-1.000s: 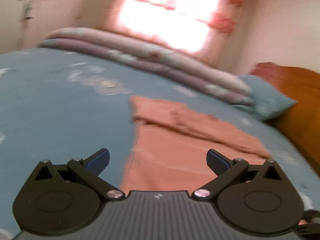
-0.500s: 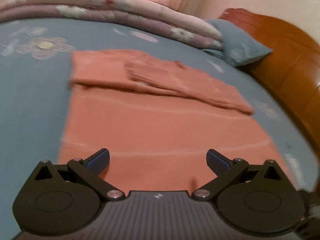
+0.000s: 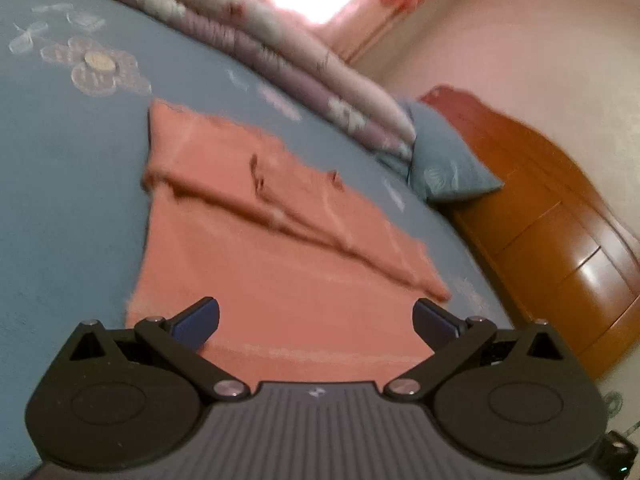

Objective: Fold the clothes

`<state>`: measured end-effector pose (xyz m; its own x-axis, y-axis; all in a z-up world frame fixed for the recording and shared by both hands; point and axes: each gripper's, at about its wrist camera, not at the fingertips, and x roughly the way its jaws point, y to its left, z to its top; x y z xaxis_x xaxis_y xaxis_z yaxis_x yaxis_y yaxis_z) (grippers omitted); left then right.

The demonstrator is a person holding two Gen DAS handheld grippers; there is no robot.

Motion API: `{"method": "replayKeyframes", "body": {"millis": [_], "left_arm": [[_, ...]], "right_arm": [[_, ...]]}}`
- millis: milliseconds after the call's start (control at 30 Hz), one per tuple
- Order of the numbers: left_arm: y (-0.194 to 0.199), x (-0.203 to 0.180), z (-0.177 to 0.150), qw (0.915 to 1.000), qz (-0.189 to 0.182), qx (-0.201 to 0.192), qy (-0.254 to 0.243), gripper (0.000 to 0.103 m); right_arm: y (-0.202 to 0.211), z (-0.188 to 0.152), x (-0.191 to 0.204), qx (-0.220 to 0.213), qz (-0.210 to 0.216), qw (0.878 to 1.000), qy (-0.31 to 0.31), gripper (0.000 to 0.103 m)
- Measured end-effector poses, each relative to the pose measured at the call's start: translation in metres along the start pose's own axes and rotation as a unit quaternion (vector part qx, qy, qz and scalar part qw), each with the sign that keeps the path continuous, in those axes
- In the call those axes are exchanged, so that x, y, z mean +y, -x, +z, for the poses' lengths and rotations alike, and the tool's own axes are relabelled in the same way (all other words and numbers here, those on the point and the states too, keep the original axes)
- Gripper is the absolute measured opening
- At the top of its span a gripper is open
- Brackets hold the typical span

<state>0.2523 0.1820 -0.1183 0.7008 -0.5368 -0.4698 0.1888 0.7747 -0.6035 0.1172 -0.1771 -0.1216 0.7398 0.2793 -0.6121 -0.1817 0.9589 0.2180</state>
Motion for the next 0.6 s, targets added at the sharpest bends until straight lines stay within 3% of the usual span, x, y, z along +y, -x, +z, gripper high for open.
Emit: {"method": "replayKeyframes", "body": {"millis": [100,200,267,400,500,600], "left_arm": [[-0.014,0.01,0.004,0.9983,0.058,0.004,-0.008,0.102],[-0.003,0.022,0.013,0.9966,0.046,-0.038,0.057,0.102],[0.006,0.02,0.02,0.9958,0.02,-0.068,0.059,0.102],[-0.013,0.02,0.025,0.9971,-0.021,-0.039,0.062,0.102],[-0.033,0.02,0.022,0.9956,0.078,-0.024,0.047,0.1],[-0.026,0.02,0.023,0.9916,0.097,-0.052,0.068,0.099]], "right_arm": [[-0.002,-0.002,0.003,-0.001,-0.006,1.0,0.011,0.103],[-0.001,-0.002,0.005,0.001,-0.008,1.0,0.021,0.103],[-0.001,-0.002,0.004,0.0,-0.007,1.0,0.016,0.103],[-0.003,-0.003,0.006,0.001,-0.012,1.0,0.022,0.103],[-0.004,-0.005,0.012,0.007,-0.023,0.999,0.046,0.103],[-0.004,-0.006,0.013,0.01,-0.028,0.998,0.056,0.103]]}}
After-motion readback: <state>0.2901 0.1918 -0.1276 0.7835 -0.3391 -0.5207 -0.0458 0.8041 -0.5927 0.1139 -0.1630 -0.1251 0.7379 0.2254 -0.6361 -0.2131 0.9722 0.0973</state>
